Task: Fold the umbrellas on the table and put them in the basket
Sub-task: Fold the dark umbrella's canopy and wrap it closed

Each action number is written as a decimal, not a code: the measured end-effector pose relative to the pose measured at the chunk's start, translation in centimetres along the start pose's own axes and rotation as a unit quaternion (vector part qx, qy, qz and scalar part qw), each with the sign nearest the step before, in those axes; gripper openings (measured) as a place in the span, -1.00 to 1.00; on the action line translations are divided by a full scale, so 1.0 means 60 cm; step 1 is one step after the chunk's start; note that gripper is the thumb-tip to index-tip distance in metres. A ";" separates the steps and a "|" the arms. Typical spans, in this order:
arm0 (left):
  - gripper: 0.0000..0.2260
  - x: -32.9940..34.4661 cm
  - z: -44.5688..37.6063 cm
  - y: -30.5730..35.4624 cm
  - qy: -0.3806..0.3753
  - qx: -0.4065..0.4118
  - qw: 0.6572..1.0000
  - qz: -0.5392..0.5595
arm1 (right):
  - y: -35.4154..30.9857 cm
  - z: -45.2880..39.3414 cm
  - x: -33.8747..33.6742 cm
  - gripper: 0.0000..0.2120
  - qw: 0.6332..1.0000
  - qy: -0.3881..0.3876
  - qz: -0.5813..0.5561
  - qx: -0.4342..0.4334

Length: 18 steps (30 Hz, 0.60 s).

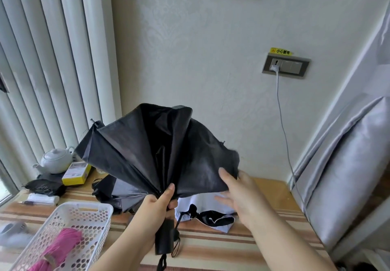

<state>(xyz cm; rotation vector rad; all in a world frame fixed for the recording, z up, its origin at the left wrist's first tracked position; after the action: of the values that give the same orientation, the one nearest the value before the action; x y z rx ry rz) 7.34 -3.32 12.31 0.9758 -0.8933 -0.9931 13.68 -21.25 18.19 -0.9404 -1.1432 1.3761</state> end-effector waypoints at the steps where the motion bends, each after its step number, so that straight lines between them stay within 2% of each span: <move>1: -0.70 0.004 0.002 0.002 -0.002 0.001 1.000 0.000 | -0.006 -0.001 0.002 -0.90 0.998 0.035 -0.014 -0.058; 3: -0.74 0.008 0.004 0.006 0.001 -0.004 1.000 0.017 | -0.017 0.004 0.005 -0.73 0.985 0.038 -0.071 -0.155; 5: -0.76 0.010 0.005 0.012 -0.003 -0.015 0.998 0.057 | -0.020 0.015 0.003 -0.74 0.970 0.020 -0.149 -0.189; 9: -0.80 0.018 0.011 0.024 -0.024 -0.031 0.994 0.101 | 0.035 -0.001 -0.032 -0.81 0.970 0.088 -0.206 -0.098; 10: -0.81 0.020 0.011 0.024 -0.031 -0.035 0.993 0.104 | 0.049 -0.008 -0.041 -0.80 0.969 0.114 -0.208 -0.063; 11: -0.83 0.022 0.011 0.022 -0.036 -0.040 0.993 0.107 | 0.060 -0.013 -0.048 -0.71 0.966 0.145 -0.210 -0.029; 13: -0.83 0.024 0.011 0.019 -0.028 -0.051 0.994 0.097 | 0.069 -0.010 -0.067 -0.46 0.963 0.232 -0.139 -0.009; 15: -0.80 0.023 0.010 0.017 -0.002 -0.053 0.996 0.066 | 0.040 0.016 -0.063 -0.50 0.960 0.268 -0.010 -0.086; 16: -0.78 0.023 0.010 0.017 0.015 -0.052 0.998 0.043 | 0.020 0.032 -0.049 -0.58 0.959 0.240 0.044 -0.143; 17: -0.75 0.025 0.012 0.019 0.033 -0.051 0.998 0.014 | 0.007 0.043 -0.025 -0.61 0.965 0.183 0.087 -0.165; 18: -0.74 0.028 0.014 0.018 0.052 -0.051 0.997 -0.023 | 0.001 0.050 0.006 -0.56 0.976 0.105 0.126 -0.145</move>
<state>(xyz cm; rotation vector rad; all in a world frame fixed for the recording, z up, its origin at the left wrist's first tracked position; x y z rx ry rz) 7.32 -4.87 13.86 0.9562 -0.7293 -1.0083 10.75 -21.27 18.82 -1.4479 -1.1080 1.2883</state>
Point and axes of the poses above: each hand's wrist, its own z-axis away from the middle knuckle, its own x-axis out of the palm, y = z × x, the point moved 4 cm from there along -z, towards the middle knuckle, and after that the axes turned 4 degrees about -z, right-handed, at the moved point
